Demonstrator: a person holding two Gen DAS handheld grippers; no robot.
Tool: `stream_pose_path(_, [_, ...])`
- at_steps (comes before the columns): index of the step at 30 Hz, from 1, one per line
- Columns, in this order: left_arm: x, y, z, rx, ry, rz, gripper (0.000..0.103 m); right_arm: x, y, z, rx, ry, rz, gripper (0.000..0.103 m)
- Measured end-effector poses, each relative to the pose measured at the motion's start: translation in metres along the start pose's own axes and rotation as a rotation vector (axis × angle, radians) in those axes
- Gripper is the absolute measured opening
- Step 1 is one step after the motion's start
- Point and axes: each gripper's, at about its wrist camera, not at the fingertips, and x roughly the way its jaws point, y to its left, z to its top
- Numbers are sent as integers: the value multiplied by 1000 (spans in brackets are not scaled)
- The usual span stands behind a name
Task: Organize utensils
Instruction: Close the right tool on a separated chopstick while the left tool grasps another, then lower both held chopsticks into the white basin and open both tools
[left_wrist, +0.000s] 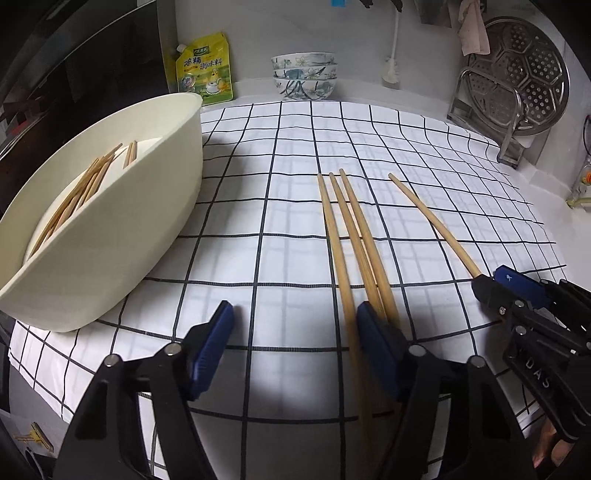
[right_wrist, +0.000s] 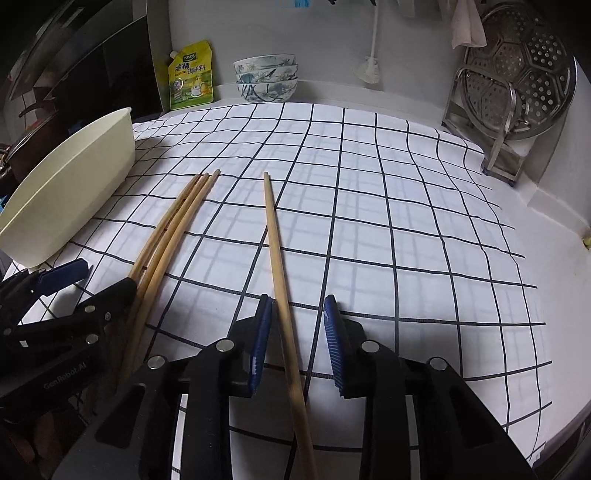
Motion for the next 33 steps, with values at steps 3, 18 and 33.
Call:
stream_pose_path(3, [-1, -4, 1, 13, 7, -11, 42, -1, 1, -1, -4, 0, -10, 17])
stream_pose_path(18, [-3, -4, 8, 52, 71, -64, 7, -4, -19, 0, 119, 2, 46, 6])
stream_pose_path(33, [-56, 12, 28, 58, -55, -121, 7, -44, -30, 8, 288, -85, 100, 6])
